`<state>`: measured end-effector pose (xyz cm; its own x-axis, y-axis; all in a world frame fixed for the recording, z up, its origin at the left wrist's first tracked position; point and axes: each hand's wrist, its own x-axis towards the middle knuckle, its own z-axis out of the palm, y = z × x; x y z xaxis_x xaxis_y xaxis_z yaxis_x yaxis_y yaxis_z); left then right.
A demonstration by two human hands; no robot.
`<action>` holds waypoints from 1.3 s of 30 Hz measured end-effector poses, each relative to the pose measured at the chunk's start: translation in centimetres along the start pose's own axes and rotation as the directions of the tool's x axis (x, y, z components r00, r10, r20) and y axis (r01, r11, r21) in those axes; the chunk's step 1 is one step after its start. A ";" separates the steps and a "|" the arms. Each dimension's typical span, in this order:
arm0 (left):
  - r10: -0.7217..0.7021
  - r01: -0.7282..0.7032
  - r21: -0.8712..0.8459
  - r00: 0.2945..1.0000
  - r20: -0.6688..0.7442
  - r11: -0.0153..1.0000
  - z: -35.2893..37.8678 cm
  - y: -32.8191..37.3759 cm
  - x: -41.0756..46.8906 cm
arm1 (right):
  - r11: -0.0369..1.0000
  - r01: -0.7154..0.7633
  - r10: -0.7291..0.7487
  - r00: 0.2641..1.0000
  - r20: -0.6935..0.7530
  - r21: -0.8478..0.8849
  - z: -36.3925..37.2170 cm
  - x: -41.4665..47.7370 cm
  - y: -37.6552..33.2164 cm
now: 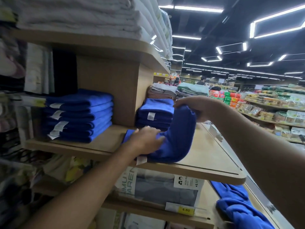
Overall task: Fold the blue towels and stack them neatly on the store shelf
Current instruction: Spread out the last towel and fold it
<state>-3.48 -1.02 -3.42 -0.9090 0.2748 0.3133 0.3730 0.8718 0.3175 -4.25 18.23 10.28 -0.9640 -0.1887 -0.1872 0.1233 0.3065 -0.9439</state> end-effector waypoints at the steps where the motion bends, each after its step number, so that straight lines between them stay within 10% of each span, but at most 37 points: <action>1: -0.045 0.035 -0.128 0.996 -0.074 0.991 -0.7 -1.2 0.0 | 0.999 -0.004 0.004 1.000 0.013 -0.037 1.2 0.5 -1.0; 4: -0.266 0.115 -0.553 0.943 -0.201 0.825 -1.9 -5.5 -0.3 | 0.988 -0.006 0.009 1.000 0.022 -0.157 4.9 2.2 -2.7; 8: -0.501 0.110 -0.975 0.865 -0.003 0.195 -2.2 -8.0 -0.5 | 0.929 -0.011 0.029 0.999 0.043 -0.371 10.5 5.3 -2.5; 10: -0.492 0.094 -0.992 0.870 0.041 0.084 -2.5 -8.0 -0.7 | 0.879 -0.031 0.044 0.999 0.016 -0.476 13.0 6.5 -1.4; 19: -0.436 0.101 -0.889 0.892 -0.117 0.446 -2.2 -8.0 -0.5 | 0.938 0.104 -0.074 0.992 0.103 -0.330 14.8 5.8 2.6; 24: -0.270 0.086 -0.631 0.942 -0.201 0.771 -2.1 -7.7 0.3 | 0.427 0.315 -0.466 0.880 0.093 -0.848 11.3 4.7 5.6; 29: -0.135 0.140 -0.060 0.988 0.079 0.988 -1.0 -7.3 1.1 | 0.309 0.206 -0.345 0.934 0.092 -0.928 10.8 5.0 10.1; 35: -0.181 0.192 -0.046 0.968 0.174 0.980 -0.4 -8.7 1.1 | 0.362 0.207 -0.366 0.928 0.066 -0.909 10.8 5.6 11.5; 39: -0.182 0.190 -0.047 0.974 0.138 0.981 -0.4 -8.6 0.3 | 0.583 -0.016 -0.334 0.907 -0.258 -0.812 9.1 6.0 11.7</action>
<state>-6.91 -8.60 -5.65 -0.9785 0.1651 0.1234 0.2019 0.8882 0.4126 -6.48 12.20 -4.33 -0.9759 -0.0330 0.2155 -0.1037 0.9397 -0.3258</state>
